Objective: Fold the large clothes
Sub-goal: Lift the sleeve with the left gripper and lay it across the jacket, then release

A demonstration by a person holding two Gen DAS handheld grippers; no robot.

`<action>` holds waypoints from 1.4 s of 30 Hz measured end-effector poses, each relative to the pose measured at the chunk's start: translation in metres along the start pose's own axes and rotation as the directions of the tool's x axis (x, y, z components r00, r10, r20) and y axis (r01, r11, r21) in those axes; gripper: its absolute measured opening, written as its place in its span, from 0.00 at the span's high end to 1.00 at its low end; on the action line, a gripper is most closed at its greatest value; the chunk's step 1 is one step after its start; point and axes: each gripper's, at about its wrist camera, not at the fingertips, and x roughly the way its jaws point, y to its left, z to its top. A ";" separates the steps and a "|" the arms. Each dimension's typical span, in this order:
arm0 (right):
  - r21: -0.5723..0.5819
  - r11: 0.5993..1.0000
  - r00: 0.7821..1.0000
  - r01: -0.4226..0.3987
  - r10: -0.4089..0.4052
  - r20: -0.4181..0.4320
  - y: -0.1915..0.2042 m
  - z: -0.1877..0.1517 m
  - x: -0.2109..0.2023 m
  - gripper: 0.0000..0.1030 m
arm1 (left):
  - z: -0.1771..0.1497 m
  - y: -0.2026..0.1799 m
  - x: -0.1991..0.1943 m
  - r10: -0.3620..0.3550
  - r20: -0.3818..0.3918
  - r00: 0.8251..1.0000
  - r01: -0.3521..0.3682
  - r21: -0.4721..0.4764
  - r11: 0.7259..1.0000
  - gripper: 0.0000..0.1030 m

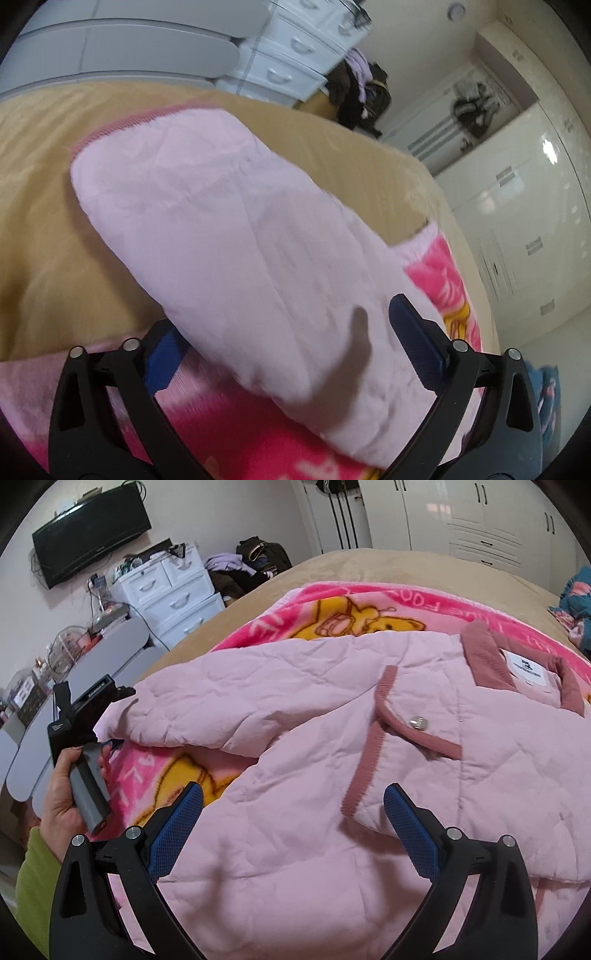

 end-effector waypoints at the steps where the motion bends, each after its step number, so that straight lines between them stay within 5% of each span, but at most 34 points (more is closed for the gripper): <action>1: 0.003 1.000 1.000 0.000 0.000 0.004 -0.002 -0.001 -0.003 0.05 | 0.001 0.003 -0.003 0.000 0.021 1.000 0.001 -0.017 1.000 0.36; 2: 0.003 1.000 1.000 0.003 -0.003 0.011 -0.004 -0.003 -0.008 0.05 | 0.000 0.006 -0.008 0.001 0.039 0.999 0.000 -0.036 0.999 0.56; 4: 0.002 1.000 1.000 0.013 -0.013 0.018 -0.008 -0.007 -0.017 0.05 | -0.002 0.010 -0.018 -0.028 0.065 0.997 0.031 -0.045 0.999 0.78; 7: 0.008 1.000 0.999 0.022 -0.022 0.026 -0.014 -0.014 -0.030 0.05 | -0.002 0.001 -0.041 -0.074 0.091 0.993 0.077 -0.029 0.997 0.86; 12: 0.050 0.999 0.999 0.020 -0.022 0.048 -0.028 -0.019 -0.053 0.05 | 0.000 -0.041 -0.097 -0.176 0.169 0.970 0.168 0.061 0.984 0.88; 20: 0.128 0.992 0.994 0.017 -0.030 0.101 -0.057 -0.029 -0.101 0.05 | -0.028 -0.117 -0.164 -0.270 0.224 0.936 0.217 0.235 0.947 0.89; 33: 0.234 0.971 0.981 0.043 -0.085 0.172 -0.109 -0.058 -0.171 0.05 | -0.070 -0.190 -0.217 -0.307 0.211 0.928 0.204 0.402 0.893 0.89; 42: 0.307 0.951 0.972 0.041 -0.108 0.206 -0.148 -0.077 -0.211 0.05 | -0.127 -0.243 -0.237 -0.373 0.169 0.913 0.231 0.539 0.810 0.89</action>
